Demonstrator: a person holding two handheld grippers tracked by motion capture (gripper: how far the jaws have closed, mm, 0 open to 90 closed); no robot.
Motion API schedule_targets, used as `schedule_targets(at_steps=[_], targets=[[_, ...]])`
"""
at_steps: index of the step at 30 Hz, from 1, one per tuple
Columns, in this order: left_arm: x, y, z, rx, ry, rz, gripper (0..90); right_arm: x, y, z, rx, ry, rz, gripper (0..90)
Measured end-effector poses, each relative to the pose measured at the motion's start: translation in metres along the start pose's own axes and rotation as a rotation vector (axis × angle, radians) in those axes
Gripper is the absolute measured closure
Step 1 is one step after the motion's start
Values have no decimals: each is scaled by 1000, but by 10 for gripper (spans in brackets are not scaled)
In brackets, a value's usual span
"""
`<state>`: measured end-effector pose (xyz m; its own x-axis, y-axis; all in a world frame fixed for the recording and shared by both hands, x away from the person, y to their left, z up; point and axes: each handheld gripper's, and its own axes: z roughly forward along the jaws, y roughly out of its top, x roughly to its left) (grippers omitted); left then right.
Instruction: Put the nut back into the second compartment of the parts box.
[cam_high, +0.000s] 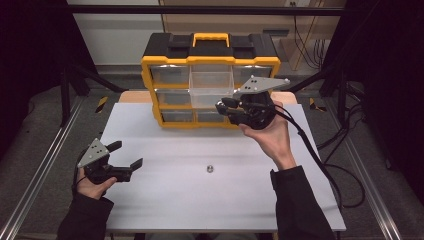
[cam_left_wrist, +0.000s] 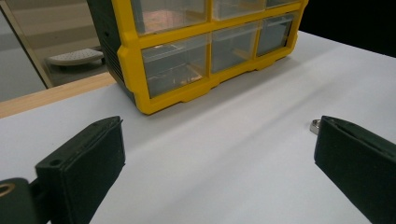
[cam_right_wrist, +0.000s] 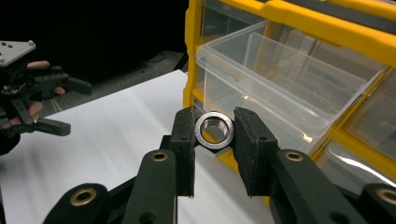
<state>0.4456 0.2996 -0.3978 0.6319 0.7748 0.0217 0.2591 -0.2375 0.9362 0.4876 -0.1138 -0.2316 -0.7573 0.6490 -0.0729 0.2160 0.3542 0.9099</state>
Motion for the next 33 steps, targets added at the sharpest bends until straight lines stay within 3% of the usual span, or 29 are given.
schedule_targets(at_steps=[33], targets=[[0, 0, -1, -6, -1, -4, 12, -22, 43, 29, -1, -89, 24, 702]])
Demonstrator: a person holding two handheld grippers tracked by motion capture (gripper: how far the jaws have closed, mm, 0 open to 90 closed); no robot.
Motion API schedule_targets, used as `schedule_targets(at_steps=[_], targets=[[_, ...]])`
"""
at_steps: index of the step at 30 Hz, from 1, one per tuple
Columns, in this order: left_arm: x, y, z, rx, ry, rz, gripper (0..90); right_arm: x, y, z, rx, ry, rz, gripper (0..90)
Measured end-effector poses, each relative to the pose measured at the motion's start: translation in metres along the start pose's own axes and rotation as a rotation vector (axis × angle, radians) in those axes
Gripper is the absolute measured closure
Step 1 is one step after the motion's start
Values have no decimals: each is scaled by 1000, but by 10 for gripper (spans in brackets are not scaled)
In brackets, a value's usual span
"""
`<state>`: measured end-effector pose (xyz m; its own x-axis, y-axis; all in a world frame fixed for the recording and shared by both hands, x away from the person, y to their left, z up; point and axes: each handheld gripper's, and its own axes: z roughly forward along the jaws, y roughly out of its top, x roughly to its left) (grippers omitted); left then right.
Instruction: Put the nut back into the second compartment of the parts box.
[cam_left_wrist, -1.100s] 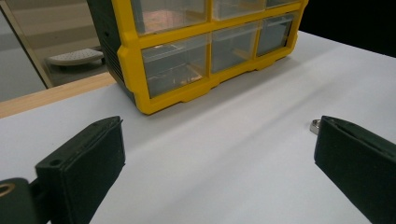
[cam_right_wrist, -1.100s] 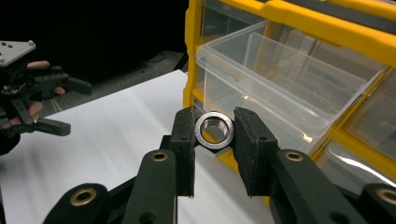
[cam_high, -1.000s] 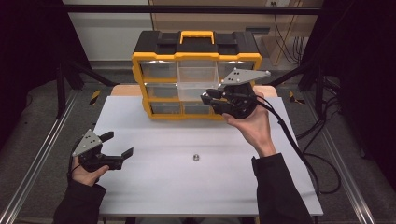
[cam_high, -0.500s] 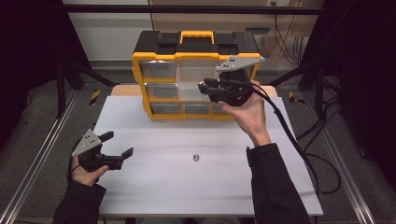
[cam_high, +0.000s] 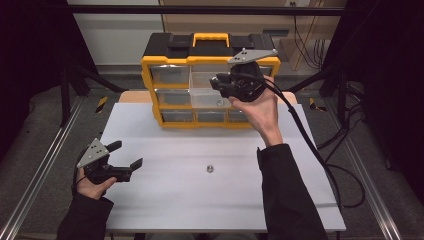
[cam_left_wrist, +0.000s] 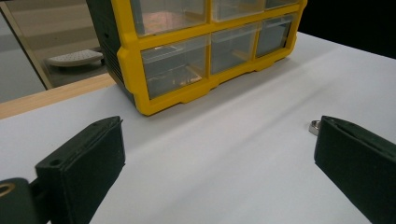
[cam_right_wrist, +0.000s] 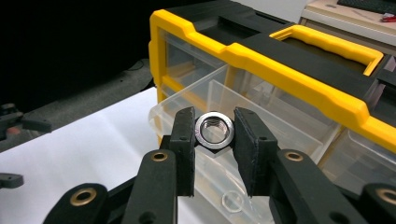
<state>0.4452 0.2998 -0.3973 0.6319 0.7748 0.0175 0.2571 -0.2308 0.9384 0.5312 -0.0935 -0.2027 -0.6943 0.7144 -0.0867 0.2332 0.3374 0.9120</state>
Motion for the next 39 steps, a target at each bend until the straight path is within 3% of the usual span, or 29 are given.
schedule_targets(at_steps=[15, 36, 39], targets=[[0, 0, 0, 0, -3, 1, 12, -12, -1, 27, 40, -66, 37, 701], [0, 0, 0, 0, -3, 2, 12, -12, -4, 45, 99, -92, 35, 701], [0, 0, 0, 0, -3, 2, 12, -11, -3, 46, 115, -104, 17, 701]])
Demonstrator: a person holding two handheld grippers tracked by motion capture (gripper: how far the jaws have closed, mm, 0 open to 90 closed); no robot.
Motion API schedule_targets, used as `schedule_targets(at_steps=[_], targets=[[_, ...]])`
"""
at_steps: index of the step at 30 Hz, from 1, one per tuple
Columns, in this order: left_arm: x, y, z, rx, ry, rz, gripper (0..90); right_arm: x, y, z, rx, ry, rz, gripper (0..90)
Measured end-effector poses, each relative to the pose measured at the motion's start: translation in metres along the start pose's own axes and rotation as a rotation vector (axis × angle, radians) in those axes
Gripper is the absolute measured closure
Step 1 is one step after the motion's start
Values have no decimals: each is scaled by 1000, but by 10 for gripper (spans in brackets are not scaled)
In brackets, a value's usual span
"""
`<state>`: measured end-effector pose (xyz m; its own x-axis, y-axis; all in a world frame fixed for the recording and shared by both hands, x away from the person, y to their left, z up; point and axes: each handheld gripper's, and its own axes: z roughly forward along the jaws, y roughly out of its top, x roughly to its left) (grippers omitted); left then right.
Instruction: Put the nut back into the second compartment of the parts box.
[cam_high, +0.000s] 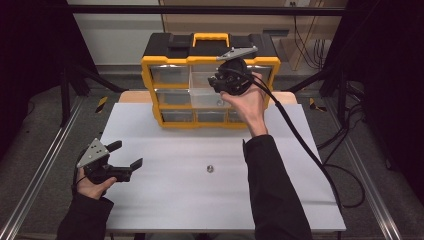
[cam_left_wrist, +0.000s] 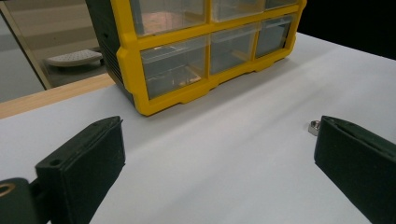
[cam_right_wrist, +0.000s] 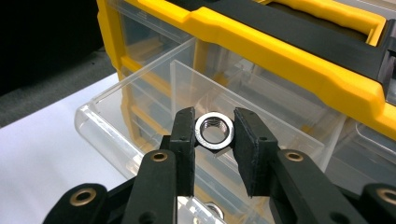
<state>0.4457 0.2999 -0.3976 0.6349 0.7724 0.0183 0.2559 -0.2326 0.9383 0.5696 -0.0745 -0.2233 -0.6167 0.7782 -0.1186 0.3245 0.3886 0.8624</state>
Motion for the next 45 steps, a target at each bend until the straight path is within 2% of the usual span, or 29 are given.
schedule_targets(at_steps=[1, 4, 10, 11, 16, 19, 22, 23, 24, 28, 31, 34, 45], targets=[[0, 0, 0, 0, 0, -1, 12, 1, 1, 1, 11, -11, -12, 700], [0, 0, 0, -1, 0, 0, 13, 2, 1, 1, 16, -19, -8, 700], [0, 0, 0, -2, 0, -3, 12, 2, 1, 0, 2, -15, -6, 685], [0, 0, 0, -3, 0, -4, 12, 2, 1, -2, -28, -16, -2, 657], [0, 0, 0, -3, 0, -4, 13, 1, 4, -11, -82, -6, 11, 605], [-1, 0, 0, -2, 0, -2, 13, 1, 5, -21, -120, -8, 3, 534], [-1, 0, 0, -1, 1, -2, 13, 1, 3, -31, -167, 19, 13, 442], [-1, 0, 0, 0, 1, -2, 12, 1, 1, -38, -191, 32, 27, 365], [-1, 0, 0, 1, 0, -1, 12, 1, 1, -38, -191, 32, 27, 365], [-1, 0, 0, 5, 0, 1, 12, 2, -6, -48, -200, 32, 24, 202], [-1, 0, 1, 6, 0, 0, 12, 2, -13, -54, -206, 25, 27, 156], [-1, 0, 1, 5, 0, 0, 12, 1, -21, -59, -218, 34, 39, 134], [-2, 0, 1, 7, 0, 1, 12, -1, -60, -71, -227, 34, 34, 85]])
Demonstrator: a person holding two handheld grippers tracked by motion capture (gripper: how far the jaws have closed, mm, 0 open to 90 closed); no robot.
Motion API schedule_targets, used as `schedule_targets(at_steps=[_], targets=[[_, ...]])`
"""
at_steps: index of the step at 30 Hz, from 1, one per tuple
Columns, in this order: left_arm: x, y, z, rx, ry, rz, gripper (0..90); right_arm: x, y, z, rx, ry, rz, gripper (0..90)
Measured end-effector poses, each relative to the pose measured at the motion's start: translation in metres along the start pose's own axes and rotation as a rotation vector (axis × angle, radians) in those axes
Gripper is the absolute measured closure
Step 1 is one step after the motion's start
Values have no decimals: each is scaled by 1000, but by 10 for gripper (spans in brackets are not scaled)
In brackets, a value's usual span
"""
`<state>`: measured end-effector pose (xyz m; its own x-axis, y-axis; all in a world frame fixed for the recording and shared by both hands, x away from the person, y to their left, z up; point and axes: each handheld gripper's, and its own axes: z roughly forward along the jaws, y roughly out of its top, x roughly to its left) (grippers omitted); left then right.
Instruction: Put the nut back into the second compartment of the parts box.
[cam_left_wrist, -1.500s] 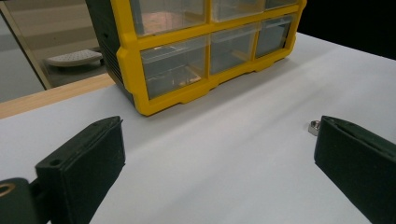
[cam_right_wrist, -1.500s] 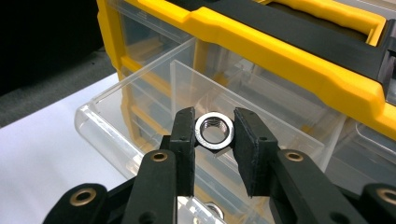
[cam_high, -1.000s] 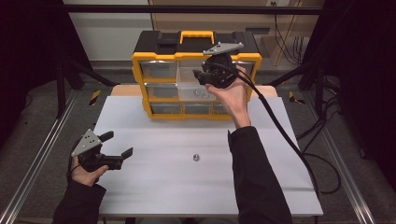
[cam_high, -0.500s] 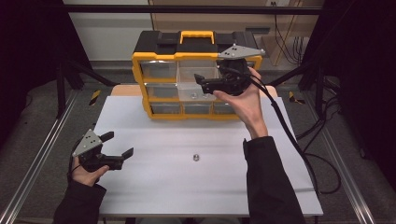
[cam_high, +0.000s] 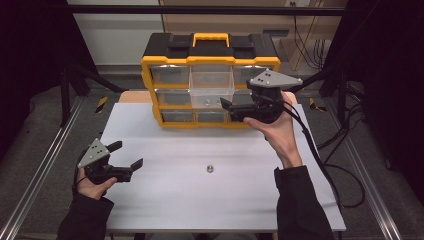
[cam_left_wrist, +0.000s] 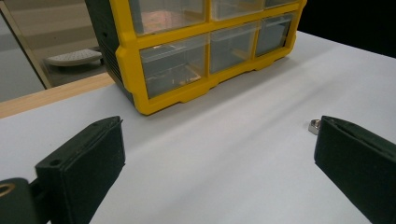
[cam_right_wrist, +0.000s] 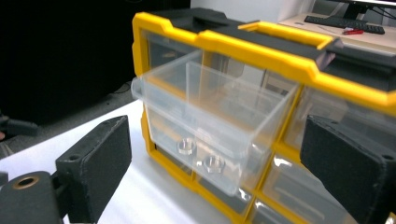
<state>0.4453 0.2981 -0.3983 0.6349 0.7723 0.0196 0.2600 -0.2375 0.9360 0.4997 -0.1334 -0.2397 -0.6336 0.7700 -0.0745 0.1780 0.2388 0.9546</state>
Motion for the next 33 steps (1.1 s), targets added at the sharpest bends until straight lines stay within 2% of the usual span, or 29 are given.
schedule_targets(at_steps=[4, 14, 33], targets=[[0, 0, 0, 2, 0, 2, 12, 0, -16, -5, 0, 7, 17, 77], [-1, 0, 1, 5, 0, 3, 12, 3, -44, -6, 17, 11, 25, 56], [-2, -1, 2, 9, -2, 7, 12, 13, -82, 0, 51, 37, 55, 58]])
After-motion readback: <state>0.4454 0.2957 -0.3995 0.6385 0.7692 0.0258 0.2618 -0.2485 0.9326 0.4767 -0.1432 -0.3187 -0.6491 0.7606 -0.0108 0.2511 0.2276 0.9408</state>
